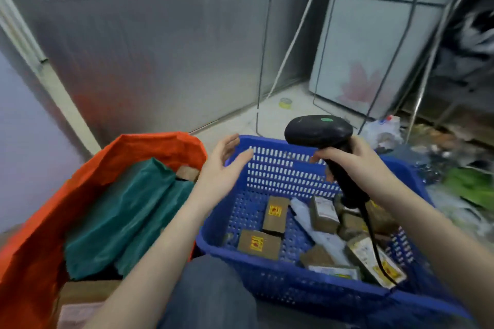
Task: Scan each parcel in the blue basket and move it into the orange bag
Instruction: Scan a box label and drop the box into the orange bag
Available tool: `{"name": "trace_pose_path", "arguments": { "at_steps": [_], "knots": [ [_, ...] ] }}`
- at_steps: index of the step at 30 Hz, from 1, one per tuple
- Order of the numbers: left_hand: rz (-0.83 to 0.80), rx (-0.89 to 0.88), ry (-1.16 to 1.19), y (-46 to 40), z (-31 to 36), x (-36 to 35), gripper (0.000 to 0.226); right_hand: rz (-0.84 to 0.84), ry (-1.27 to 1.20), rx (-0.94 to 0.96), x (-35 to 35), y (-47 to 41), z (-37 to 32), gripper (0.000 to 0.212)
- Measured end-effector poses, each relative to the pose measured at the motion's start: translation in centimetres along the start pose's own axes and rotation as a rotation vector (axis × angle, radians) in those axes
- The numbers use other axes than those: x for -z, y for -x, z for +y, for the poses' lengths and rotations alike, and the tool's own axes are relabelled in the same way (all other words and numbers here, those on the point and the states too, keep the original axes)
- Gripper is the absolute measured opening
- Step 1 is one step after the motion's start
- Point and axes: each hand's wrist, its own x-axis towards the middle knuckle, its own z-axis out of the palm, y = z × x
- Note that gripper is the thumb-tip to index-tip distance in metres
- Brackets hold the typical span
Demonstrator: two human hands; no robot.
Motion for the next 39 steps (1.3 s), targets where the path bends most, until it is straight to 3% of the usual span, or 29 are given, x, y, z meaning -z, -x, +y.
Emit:
{"name": "trace_pose_path", "arguments": {
  "at_steps": [4, 9, 14, 19, 28, 33, 36, 39],
  "knots": [
    [-0.162, -0.009, -0.053, -1.5, 0.8, -7.0, 0.05, 0.145, -0.018, -0.052, 5.9, 1.0, 4.0, 0.005],
    [-0.296, 0.013, -0.081, -2.9, 0.0, -15.0, 0.054, 0.312, -0.091, -0.087, 10.8, 2.0, 10.1, 0.019],
    [-0.421, 0.082, -0.12, -3.4, -3.1, -22.3, 0.056, 0.468, -0.135, -0.148, 13.8, 2.5, 15.9, 0.018],
    [-0.517, 0.234, -0.131, -4.0, -7.9, -28.4, 0.058, 0.517, -0.22, -0.27, 15.4, 1.8, 21.8, 0.014],
    [-0.603, 0.616, -0.145, -5.1, -17.8, -38.0, 0.054, 0.549, -0.398, -0.497, 15.5, -0.7, 31.3, 0.016],
    [-0.599, 0.816, -0.031, -5.7, -23.9, -43.4, 0.081, 0.568, -0.403, -0.507, 15.5, -1.9, 34.0, 0.014],
    [-0.543, 0.909, 0.074, -5.9, -25.4, -45.6, 0.058, 0.544, -0.411, -0.477, 15.3, -2.5, 34.2, 0.01],
    [-0.493, 0.957, 0.101, -6.0, -25.0, -46.7, 0.061, 0.546, -0.421, -0.472, 15.2, -2.7, 34.2, 0.01]
  ]
}}
